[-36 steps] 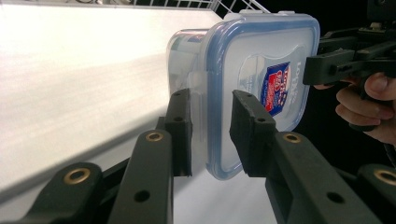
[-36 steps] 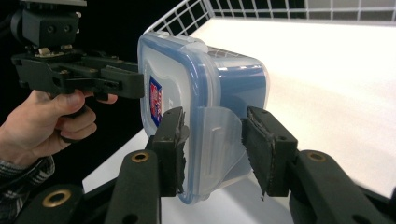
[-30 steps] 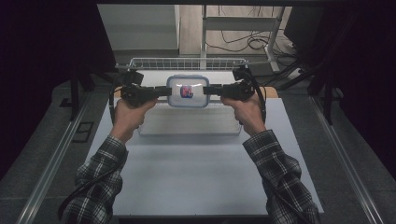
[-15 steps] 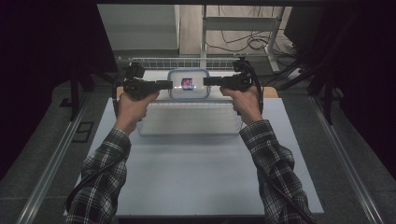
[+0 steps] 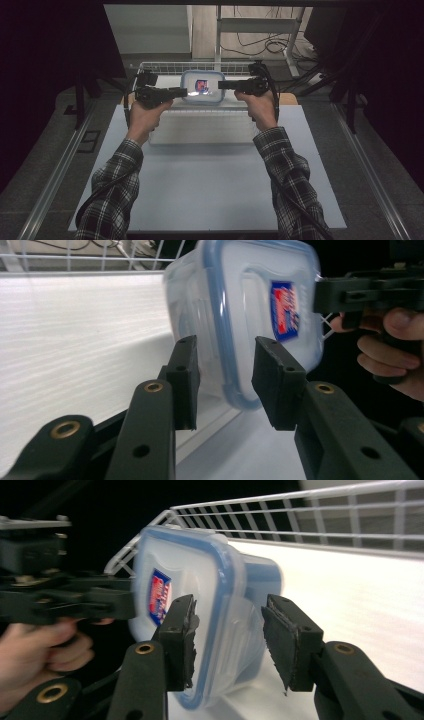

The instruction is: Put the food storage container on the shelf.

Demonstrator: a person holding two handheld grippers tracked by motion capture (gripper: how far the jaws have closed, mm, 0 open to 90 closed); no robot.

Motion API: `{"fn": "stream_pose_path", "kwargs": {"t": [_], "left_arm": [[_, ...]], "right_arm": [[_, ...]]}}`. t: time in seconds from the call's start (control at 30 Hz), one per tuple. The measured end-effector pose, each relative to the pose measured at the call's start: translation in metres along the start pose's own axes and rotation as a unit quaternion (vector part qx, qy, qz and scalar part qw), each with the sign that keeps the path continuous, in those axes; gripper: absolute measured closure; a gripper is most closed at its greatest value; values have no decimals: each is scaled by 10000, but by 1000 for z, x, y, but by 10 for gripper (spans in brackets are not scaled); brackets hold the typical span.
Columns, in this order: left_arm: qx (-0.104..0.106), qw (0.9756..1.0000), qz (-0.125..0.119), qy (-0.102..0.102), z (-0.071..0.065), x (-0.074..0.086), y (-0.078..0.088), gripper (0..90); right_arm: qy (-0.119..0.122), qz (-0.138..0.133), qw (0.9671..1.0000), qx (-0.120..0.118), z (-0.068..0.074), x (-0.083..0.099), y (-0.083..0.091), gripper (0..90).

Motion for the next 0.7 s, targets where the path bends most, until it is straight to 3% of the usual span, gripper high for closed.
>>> {"fn": "stream_pose_path", "kwargs": {"t": [0.17,0.37,0.6,0.7], "left_arm": [[-57,9999,51,-106,-2,-2,-2,629],[-425,9987,41,-268,2,-9,-4,621],[-665,9972,15,-334,6,-17,-9,578],[-642,9975,-54,-279,5,-21,-11,573]], "right_arm": [[132,101,9994,314,-2,0,-3,549],[234,173,9985,469,-2,1,-5,553],[368,219,9967,686,-3,1,-6,554],[392,188,9958,805,-3,-1,-5,545]]}}
Point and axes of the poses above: each handheld gripper's, and its own axes: y roughly backward along the jaws, x roughly out of its underside, z roughly to its left, the point moved 7 cm from there along -y, roughly forward along the jaws, and after that the axes turned 10 degrees about -x, right-handed, at the moved point
